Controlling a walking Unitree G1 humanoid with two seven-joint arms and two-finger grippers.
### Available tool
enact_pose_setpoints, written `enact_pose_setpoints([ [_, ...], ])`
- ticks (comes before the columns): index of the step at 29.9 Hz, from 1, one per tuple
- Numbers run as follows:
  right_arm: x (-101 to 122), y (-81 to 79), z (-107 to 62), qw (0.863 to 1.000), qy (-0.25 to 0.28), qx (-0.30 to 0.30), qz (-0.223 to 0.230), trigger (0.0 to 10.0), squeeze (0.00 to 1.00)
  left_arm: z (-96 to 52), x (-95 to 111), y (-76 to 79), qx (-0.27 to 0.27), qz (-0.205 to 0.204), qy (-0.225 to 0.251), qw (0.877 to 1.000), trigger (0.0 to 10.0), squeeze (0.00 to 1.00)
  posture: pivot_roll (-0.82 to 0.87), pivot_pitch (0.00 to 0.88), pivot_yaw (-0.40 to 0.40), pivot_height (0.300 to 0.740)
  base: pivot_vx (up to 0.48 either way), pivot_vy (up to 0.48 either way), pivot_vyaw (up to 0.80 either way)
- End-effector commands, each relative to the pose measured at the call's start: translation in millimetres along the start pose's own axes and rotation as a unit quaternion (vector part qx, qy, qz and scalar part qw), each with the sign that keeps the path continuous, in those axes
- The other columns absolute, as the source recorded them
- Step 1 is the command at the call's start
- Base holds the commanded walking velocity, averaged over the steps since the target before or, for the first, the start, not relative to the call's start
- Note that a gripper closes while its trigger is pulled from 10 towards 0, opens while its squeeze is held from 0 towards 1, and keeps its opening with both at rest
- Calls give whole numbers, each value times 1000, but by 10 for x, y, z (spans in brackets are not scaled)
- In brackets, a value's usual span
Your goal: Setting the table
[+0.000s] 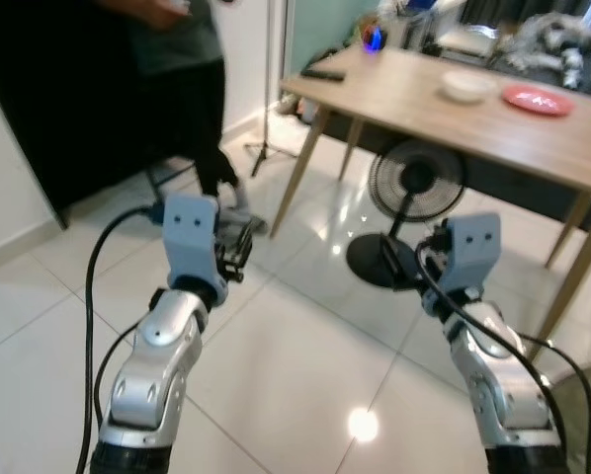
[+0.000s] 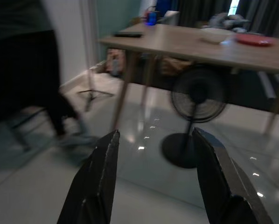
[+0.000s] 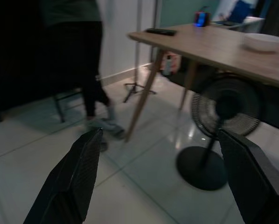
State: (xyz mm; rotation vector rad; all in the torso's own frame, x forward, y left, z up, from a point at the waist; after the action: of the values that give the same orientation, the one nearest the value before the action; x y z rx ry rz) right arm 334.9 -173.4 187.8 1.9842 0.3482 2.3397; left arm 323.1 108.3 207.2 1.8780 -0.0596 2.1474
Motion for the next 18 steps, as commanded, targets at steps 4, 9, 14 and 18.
enact_pose_setpoints([
  [4, -18, 35, -13, 1000, -4, -5, -3, 10000, 0, -6, -20, 15, -5, -3, -6, 1000, 10000, 0, -57, 0, 36, 740, 0, 0, -781],
  [9, -23, 32, -17, 1000, -6, -5, 0, 10000, 0, -1, -28, 7, 0, 5, -9, 1000, 10000, 0, -55, 0, 37, 740, 0, 0, -788],
  [14, -22, 25, -14, 1000, -5, -4, 3, 10000, 0, -1, -25, 1, 3, 8, -9, 1000, 10000, 0, -53, 0, 35, 740, 0, 0, -788],
  [18, -20, 23, -6, 1000, -5, -6, 13, 10000, 0, 1, -24, -3, 4, 9, -8, 1000, 10000, 0, -51, 0, 34, 740, 0, 0, -788],
])
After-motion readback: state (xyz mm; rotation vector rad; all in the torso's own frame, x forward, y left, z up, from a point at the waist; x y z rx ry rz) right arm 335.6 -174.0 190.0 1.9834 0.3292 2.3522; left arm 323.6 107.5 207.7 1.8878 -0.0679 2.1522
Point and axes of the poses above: a point about 5 cm out from each wrist's last joint towards the gripper, its own z axis pointing out of the wrist towards the gripper, its own x axis along the axis of the wrist's last joint, y = z × x, the point moved 2 cm from there along z, pointing out of the wrist towards the gripper, and after that the axes turned 8 degrees about -z, right-handed, at the moved point
